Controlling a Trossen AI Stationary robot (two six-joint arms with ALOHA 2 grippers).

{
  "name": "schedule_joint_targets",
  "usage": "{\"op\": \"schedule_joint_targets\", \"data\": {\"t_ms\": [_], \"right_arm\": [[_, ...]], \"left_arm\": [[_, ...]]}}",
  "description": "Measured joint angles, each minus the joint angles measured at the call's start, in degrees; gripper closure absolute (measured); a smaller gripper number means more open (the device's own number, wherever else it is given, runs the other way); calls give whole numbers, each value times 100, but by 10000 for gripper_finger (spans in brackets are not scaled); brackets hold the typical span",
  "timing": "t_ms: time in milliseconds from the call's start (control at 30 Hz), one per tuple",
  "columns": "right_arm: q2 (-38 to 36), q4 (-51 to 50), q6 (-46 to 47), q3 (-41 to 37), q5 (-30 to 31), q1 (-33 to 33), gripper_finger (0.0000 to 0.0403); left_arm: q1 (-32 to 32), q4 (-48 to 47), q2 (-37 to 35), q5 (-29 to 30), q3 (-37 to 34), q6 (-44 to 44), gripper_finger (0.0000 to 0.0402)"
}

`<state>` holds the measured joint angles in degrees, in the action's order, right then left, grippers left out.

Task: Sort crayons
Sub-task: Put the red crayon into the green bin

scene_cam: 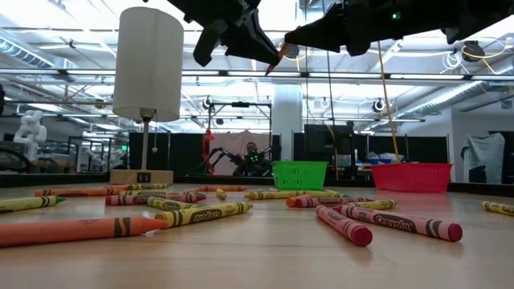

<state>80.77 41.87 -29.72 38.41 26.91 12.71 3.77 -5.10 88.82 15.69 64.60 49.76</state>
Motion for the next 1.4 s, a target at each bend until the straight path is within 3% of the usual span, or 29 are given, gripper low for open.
{"op": "schedule_joint_targets", "data": {"t_ms": [133, 467, 733, 1000, 1133, 1400], "right_arm": [[0, -2, -12, 0, 3, 0, 381], [-2, 4, -50, 0, 24, -2, 382], [-2, -10, -119, 0, 29, -2, 383], [7, -67, -265, 0, 339, 9, 383], [7, -75, -315, 0, 459, 2, 383], [7, -235, -497, -2, 484, -75, 383]], "left_arm": [[0, -4, 0, -19, 0, -44, 393], [4, -24, 7, 75, -2, -1762, 387], [0, -80, 7, 258, -2, -3240, 308], [51, -495, 4, 414, 0, -3449, 230], [109, -789, 2, 409, 0, -3491, 215], [112, -1469, -3, 412, -31, -4411, 212]]}}
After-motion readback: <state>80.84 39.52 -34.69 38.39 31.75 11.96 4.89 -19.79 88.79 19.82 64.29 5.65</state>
